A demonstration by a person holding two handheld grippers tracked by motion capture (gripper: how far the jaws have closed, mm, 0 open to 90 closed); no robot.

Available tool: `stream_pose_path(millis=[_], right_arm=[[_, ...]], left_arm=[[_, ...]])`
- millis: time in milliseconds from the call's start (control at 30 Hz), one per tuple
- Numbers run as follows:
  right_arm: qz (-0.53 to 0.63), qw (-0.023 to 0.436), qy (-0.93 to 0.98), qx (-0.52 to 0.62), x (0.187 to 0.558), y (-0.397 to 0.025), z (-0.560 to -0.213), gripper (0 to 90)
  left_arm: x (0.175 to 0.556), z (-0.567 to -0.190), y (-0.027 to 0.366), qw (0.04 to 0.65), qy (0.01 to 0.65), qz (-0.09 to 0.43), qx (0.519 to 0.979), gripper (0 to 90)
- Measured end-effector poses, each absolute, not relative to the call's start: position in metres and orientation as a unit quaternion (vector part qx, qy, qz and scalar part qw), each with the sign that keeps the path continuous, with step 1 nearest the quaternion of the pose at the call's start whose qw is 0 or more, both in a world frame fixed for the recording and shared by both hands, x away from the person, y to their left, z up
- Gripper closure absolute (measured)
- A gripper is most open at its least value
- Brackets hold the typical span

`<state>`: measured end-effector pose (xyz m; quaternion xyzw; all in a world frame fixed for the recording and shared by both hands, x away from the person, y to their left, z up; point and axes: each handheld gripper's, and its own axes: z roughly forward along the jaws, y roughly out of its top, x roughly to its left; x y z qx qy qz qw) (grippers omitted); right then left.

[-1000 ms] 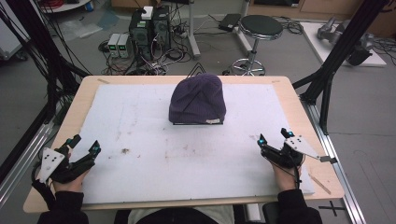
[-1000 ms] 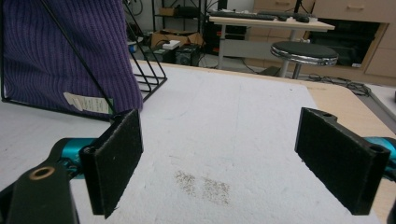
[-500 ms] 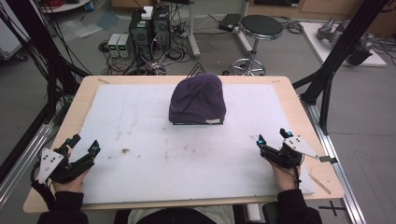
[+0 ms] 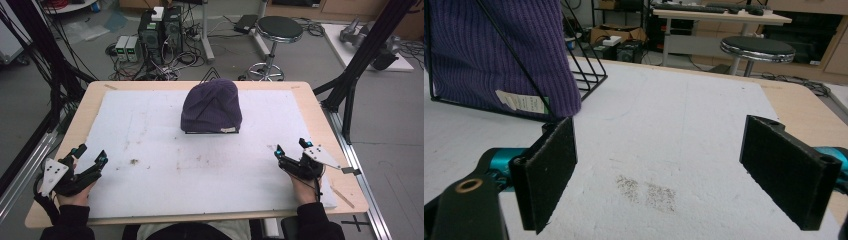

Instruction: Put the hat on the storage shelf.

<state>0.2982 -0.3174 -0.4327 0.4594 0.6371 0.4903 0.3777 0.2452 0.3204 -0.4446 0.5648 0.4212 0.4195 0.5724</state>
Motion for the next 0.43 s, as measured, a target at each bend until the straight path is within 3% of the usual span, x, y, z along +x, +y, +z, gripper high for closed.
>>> stream_pose_path(millis=[267, 433], right_arm=[[0.488, 0.378, 0.638, 0.46, 0.2981, -0.3178, -0.433, 14.6], [0.468, 0.388, 0.645, 0.463, 0.2978, -0.3185, -0.4336, 14.5]], left_arm=[[0.2458, -0.4451, 0.3185, 0.564, 0.42, 0.423, 0.572, 28.9], [0.249, -0.4433, 0.3165, 0.528, 0.438, 0.411, 0.601, 21.4]])
